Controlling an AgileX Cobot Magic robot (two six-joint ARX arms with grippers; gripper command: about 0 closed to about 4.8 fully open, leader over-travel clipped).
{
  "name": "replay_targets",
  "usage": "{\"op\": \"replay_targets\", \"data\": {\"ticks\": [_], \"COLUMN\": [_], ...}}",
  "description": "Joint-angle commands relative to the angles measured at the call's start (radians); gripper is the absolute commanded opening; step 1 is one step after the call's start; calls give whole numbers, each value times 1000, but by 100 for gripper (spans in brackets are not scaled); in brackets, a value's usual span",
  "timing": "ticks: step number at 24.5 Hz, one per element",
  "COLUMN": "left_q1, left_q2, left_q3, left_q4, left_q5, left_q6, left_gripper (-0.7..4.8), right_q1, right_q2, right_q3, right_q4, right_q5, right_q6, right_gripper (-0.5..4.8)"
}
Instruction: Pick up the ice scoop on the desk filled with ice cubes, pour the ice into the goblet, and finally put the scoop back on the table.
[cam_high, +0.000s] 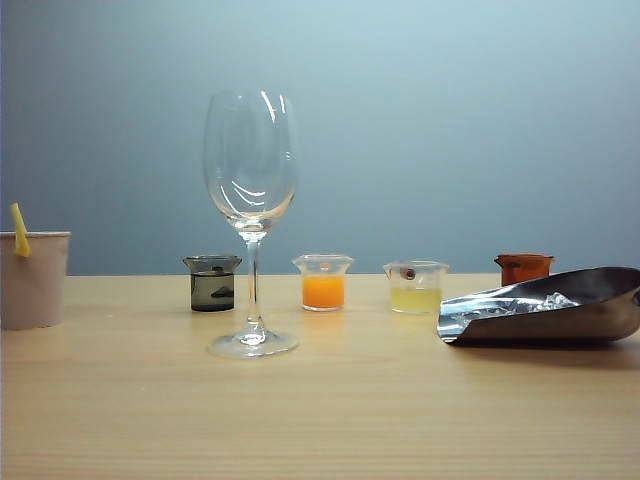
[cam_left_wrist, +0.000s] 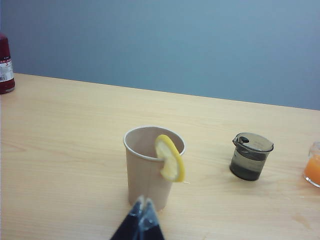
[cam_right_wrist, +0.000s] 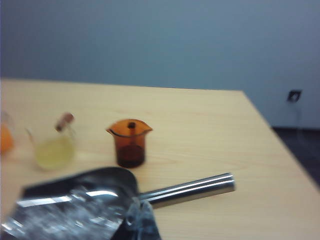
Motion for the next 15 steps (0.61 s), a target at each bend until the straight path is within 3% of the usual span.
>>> {"op": "replay_targets", "data": {"ticks": [1, 3, 11, 15], "left_q1": [1, 1, 1, 1], "left_q2": [1, 1, 1, 1], "left_q3": [4, 4, 4, 50], "left_q4": [6, 8, 24, 31], "left_q5": [1, 1, 26, 26], "left_q6": [2, 3, -5, -3], "left_gripper": [-6, -6, -6, -5], "right_q1": [1, 1, 1, 1], "right_q2": [0, 0, 0, 4], "right_q3": [-6, -6, -3, 98], "right_q4": [23, 39, 46, -5], "right_q5": [8, 21, 37, 64], "right_q6": [26, -24, -21, -16], "right_gripper": [-6, -6, -6, -6]}}
